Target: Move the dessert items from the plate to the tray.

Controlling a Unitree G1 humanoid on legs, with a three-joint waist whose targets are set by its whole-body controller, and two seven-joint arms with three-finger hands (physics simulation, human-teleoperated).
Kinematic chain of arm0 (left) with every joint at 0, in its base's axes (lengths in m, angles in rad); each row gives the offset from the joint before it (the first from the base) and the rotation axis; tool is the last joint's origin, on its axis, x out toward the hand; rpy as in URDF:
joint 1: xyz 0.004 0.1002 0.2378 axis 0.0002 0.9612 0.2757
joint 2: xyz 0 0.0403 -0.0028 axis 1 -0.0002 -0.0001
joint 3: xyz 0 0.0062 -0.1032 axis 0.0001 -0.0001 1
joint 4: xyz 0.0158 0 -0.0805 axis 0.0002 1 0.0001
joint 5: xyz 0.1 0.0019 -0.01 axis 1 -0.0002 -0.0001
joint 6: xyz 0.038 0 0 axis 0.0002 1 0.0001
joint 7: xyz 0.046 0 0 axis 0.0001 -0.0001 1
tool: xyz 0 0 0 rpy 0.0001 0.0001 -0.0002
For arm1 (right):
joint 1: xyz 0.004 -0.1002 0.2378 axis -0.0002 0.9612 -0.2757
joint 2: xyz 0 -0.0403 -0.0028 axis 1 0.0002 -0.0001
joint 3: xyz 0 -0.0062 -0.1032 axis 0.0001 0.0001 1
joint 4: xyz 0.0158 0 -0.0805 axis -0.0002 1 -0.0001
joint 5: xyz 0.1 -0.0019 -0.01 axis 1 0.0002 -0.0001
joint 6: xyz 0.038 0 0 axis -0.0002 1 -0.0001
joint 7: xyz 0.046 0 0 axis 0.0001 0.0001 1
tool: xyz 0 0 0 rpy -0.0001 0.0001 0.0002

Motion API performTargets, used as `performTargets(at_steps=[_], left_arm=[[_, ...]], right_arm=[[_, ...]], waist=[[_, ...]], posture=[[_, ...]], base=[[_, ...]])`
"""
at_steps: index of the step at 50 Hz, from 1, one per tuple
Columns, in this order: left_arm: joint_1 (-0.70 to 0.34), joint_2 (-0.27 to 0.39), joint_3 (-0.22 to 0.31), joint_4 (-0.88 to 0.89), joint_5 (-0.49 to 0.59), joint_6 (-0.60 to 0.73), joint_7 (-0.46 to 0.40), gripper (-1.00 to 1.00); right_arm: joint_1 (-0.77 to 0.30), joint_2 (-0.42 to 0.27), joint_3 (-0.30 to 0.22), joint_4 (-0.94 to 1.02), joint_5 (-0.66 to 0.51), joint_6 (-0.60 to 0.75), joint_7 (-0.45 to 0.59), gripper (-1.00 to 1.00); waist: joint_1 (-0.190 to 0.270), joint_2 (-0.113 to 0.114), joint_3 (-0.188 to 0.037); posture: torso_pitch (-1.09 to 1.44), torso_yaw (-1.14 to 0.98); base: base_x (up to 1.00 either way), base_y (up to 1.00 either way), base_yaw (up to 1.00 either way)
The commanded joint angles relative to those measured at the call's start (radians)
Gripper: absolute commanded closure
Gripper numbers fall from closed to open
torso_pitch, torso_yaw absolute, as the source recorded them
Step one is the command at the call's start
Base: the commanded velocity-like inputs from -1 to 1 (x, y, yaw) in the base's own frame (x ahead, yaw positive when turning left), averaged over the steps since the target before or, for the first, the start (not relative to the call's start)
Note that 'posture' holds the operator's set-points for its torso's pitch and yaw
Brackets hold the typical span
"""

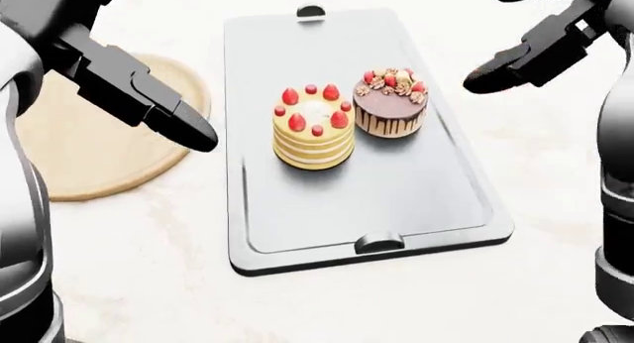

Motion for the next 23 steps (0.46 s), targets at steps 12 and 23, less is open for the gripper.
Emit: performTargets(at_steps=[12, 23], left_arm=[[0.019, 0.164, 0.107, -0.145, -0.066, 0.054, -0.042, -1.0], [0.147, 0.239, 0.222, -0.329, -0.164, 0.158, 0.021, -1.0]], right_arm=[[0.237, -0.292, -0.287, -0.379, 0.226, 0.091, 0.157, -0.7], [0.537, -0.424, -0.637, -0.496, 0.634, 0.207, -0.006, -1.0]], waist=[[-0.002, -0.008, -0.024], [-0.002, -0.02, -0.02]], posture=[[0.0, 0.0], [0.0, 0.0]], base=[[0.0, 0.0, 0.0], [0.0, 0.0, 0.0]])
